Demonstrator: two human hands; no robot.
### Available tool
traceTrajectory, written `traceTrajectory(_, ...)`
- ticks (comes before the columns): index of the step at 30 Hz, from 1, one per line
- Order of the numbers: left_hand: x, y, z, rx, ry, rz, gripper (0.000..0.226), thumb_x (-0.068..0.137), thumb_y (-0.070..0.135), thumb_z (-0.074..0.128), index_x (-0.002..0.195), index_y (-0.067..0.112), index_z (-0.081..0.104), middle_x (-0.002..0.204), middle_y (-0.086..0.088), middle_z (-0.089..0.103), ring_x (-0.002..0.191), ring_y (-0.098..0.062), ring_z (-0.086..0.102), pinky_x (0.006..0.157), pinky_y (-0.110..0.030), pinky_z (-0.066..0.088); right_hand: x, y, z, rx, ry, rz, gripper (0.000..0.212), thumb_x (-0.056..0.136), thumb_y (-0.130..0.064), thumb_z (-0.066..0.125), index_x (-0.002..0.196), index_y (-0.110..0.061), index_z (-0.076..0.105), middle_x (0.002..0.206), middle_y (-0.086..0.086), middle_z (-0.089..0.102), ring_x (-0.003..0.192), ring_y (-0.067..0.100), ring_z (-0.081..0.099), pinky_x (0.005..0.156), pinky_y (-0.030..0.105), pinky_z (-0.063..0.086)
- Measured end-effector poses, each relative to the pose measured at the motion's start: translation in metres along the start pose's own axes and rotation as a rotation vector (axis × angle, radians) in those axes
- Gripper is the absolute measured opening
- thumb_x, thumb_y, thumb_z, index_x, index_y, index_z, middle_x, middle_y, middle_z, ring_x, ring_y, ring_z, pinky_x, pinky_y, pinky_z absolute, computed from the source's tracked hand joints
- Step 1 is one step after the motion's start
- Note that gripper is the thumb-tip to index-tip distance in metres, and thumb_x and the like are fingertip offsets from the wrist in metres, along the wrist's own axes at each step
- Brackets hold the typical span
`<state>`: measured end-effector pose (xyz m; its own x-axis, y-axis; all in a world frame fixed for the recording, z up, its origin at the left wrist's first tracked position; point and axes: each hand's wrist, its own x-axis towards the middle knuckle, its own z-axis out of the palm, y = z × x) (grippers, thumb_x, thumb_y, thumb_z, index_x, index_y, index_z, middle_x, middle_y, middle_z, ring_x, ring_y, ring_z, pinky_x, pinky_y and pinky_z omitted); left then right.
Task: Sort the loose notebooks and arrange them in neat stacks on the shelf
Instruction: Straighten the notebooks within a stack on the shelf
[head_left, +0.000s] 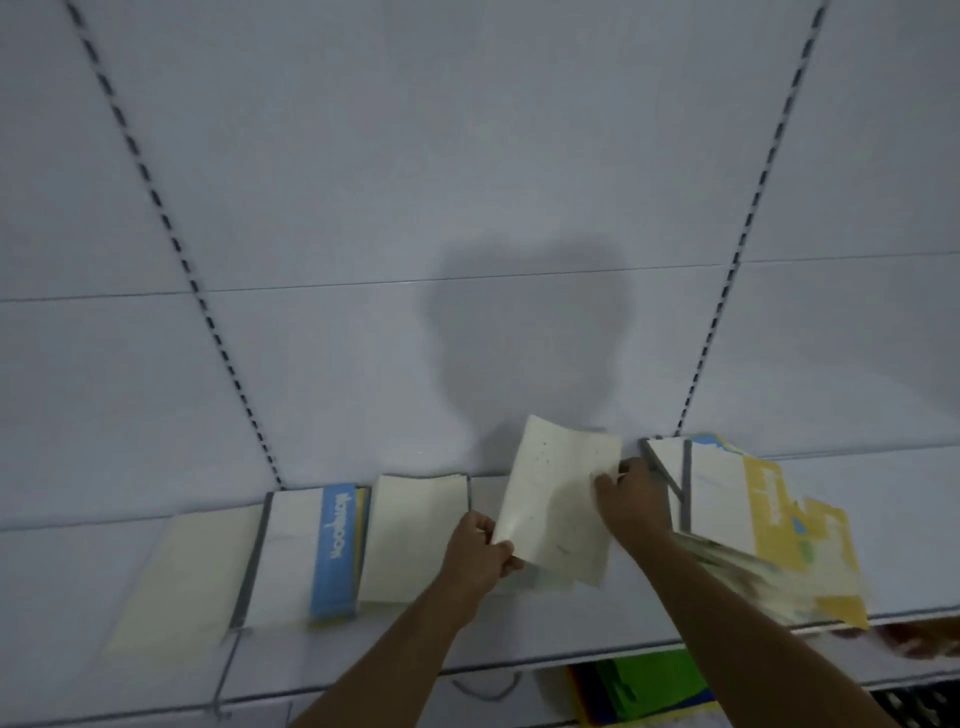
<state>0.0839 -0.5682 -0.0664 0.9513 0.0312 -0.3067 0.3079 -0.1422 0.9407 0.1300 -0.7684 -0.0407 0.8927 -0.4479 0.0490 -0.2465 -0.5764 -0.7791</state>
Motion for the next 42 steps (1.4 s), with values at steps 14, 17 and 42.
traceTrajectory(14, -0.034, -0.047, -0.161, -0.026, 0.237, -0.036, 0.019, 0.087, -0.003, 0.054, 0.088, 0.012, 0.042, 0.094, -0.014, 0.060, 0.067, -0.018, 0.065, 0.054, -0.024, 0.049, -0.077, -0.098, 0.144, -0.032, -0.300, -0.175, 0.032, 0.083, -0.013, 0.059, 0.112, -0.007, 0.049, 0.104, 0.012, 0.064, 0.087, 0.026, 0.059, 0.072, 0.029, 0.043)
traceTrajectory(17, -0.042, -0.051, -0.189, -0.037, 0.328, -0.052, 0.018, 0.088, -0.001, 0.053, 0.088, 0.013, 0.043, 0.098, -0.015, 0.061, 0.073, -0.021, 0.066, 0.062, -0.031, 0.051, -0.089, -0.122, 0.165, -0.023, -0.337, -0.225, 0.032, 0.085, -0.015, 0.060, 0.112, -0.004, 0.049, 0.104, 0.014, 0.064, 0.093, 0.031, 0.062, 0.073, 0.032, 0.047)
traceTrajectory(42, -0.062, -0.130, -0.401, 0.061, 0.769, -0.217, 0.011, 0.090, 0.008, 0.056, 0.099, 0.010, 0.050, 0.095, -0.016, 0.066, 0.083, -0.028, 0.067, 0.065, -0.033, 0.056, -0.221, -0.244, 0.367, -0.239, -0.751, -0.306, 0.051, 0.088, -0.025, 0.053, 0.134, -0.005, 0.042, 0.129, 0.012, 0.054, 0.114, 0.028, 0.054, 0.088, 0.028, 0.043)
